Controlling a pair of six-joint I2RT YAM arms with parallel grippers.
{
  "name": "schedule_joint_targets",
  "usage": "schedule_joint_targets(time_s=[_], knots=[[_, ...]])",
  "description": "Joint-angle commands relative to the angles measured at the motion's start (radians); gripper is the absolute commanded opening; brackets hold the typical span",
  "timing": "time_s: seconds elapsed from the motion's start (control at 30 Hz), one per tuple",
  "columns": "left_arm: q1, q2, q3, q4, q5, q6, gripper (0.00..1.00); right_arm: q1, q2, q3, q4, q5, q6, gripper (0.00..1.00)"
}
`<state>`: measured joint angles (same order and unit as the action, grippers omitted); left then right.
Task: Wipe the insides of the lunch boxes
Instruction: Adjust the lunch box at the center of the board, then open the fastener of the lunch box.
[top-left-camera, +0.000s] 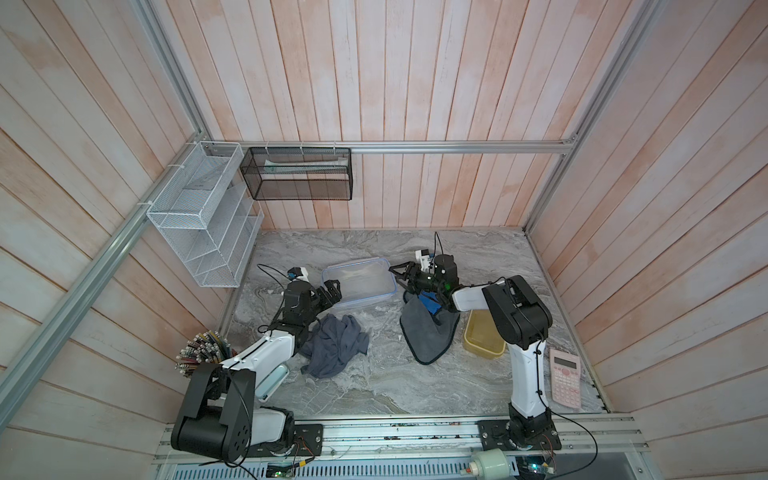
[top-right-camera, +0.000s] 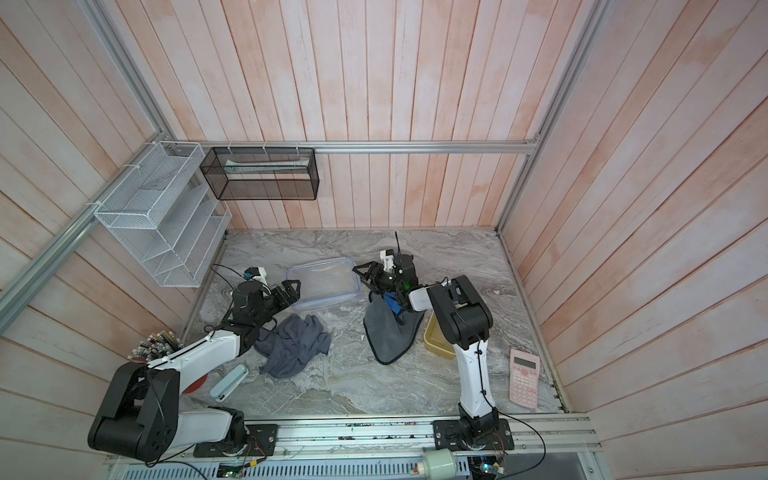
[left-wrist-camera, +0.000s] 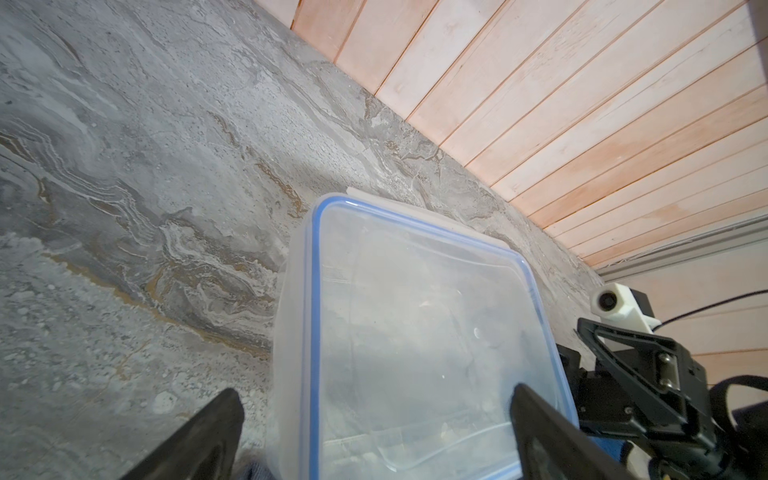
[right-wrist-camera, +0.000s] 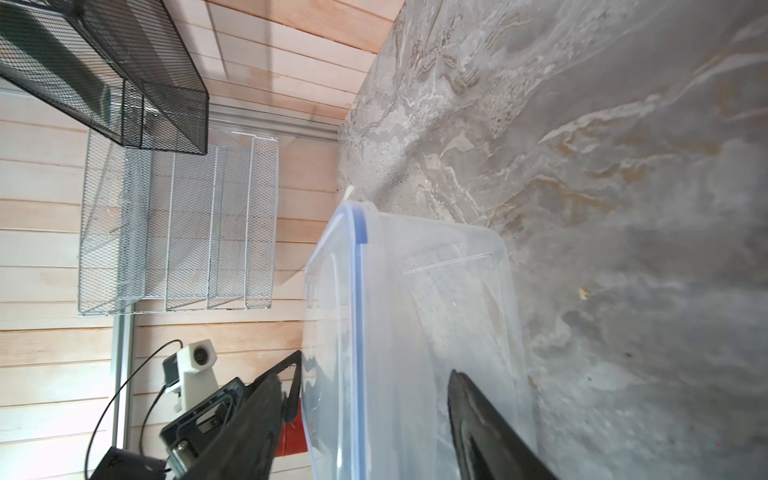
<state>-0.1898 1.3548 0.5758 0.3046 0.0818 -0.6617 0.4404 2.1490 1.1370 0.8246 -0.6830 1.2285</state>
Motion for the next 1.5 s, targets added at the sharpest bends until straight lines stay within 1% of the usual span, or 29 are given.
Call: schedule_joint_targets(time_s=[0.0,0.27,0.53,0.6,0.63,0.7,0.8,0.93,1.1,1.37,1.47], knots=[[0.006,0.037,0.029,0.049,0.024,-0.027,1.0,0.005,0.021,-0.022,0.099,-0.015,0.063,0.63],[0.006,0.101,0.054,0.098,0.043,-0.065,1.0,0.017,0.041,-0.027,0.134,-0.016,0.104,0.59],[-0.005,0.128,0.042,0.165,0.064,-0.119,0.98,0.022,0.063,-0.004,0.2,-0.002,0.165,0.55],[-0.013,0.137,0.042,0.168,0.064,-0.125,0.98,0.027,0.071,0.012,0.212,0.0,0.166,0.53],[-0.018,0.142,0.044,0.172,0.065,-0.13,0.98,0.031,0.076,0.022,0.216,0.0,0.205,0.52],[-0.025,0.151,0.044,0.182,0.068,-0.137,0.97,0.039,0.085,0.038,0.227,0.0,0.222,0.49],[-0.033,0.156,0.046,0.185,0.06,-0.146,0.96,0.044,0.092,0.047,0.24,0.011,0.242,0.47],[-0.037,0.154,0.039,0.182,0.045,-0.165,0.96,0.043,0.098,0.04,0.276,0.027,0.274,0.37],[-0.038,0.166,0.039,0.174,0.04,-0.173,0.96,0.042,0.102,0.054,0.281,0.027,0.282,0.29],[-0.046,0.205,0.072,0.117,0.016,-0.171,0.95,0.043,0.078,0.053,0.211,0.02,0.216,0.14],[-0.046,0.215,0.078,0.109,0.014,-0.167,0.95,0.043,0.074,0.049,0.205,0.02,0.207,0.11]])
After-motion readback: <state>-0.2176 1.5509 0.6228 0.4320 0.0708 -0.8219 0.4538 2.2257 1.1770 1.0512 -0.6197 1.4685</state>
